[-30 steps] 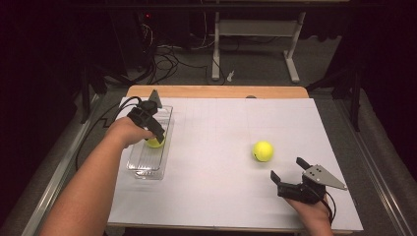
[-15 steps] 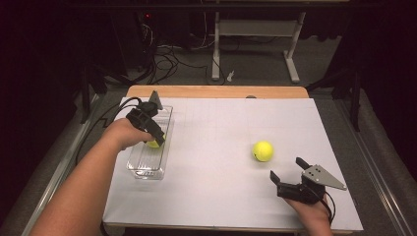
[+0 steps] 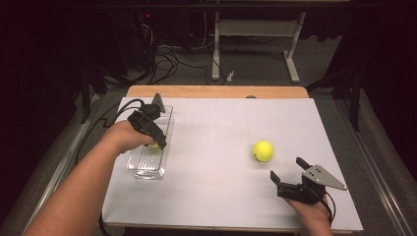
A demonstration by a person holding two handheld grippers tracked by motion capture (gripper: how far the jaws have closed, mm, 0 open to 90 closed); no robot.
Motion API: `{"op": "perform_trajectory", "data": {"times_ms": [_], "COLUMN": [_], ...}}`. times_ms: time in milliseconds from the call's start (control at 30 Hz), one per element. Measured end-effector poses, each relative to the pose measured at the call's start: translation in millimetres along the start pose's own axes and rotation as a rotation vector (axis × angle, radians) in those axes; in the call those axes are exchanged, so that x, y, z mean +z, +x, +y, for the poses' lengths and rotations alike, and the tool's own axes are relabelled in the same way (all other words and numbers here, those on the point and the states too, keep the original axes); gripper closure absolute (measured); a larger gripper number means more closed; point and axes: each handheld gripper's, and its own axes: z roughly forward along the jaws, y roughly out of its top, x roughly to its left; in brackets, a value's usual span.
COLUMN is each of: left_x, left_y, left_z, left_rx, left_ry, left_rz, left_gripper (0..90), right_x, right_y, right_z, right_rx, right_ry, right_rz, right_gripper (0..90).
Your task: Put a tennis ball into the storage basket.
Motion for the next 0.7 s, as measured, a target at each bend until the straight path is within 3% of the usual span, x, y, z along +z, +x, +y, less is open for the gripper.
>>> {"op": "perform_trajectory", "data": {"times_ms": [333, 700], "left_x": [2.1, -0.1], "left_y": [-16.0, -27.3], "left_z": [-9.4, -16.1], "left_rx": [0.046, 0.066], "left_ry": [0.015, 0.018], "left_rz": [0.000, -0.018], "left_gripper": [17.4, 15.3], "right_x": [-0.7, -1.3], "right_y": [0.0, -0.2], "right_z": [-0.2, 0.2], "right_rx": [0.002, 0.005], "right_ry": [0.002, -0.005], "right_rz": [-0.004, -0.005], "right_gripper": [0.2, 0.2]}}
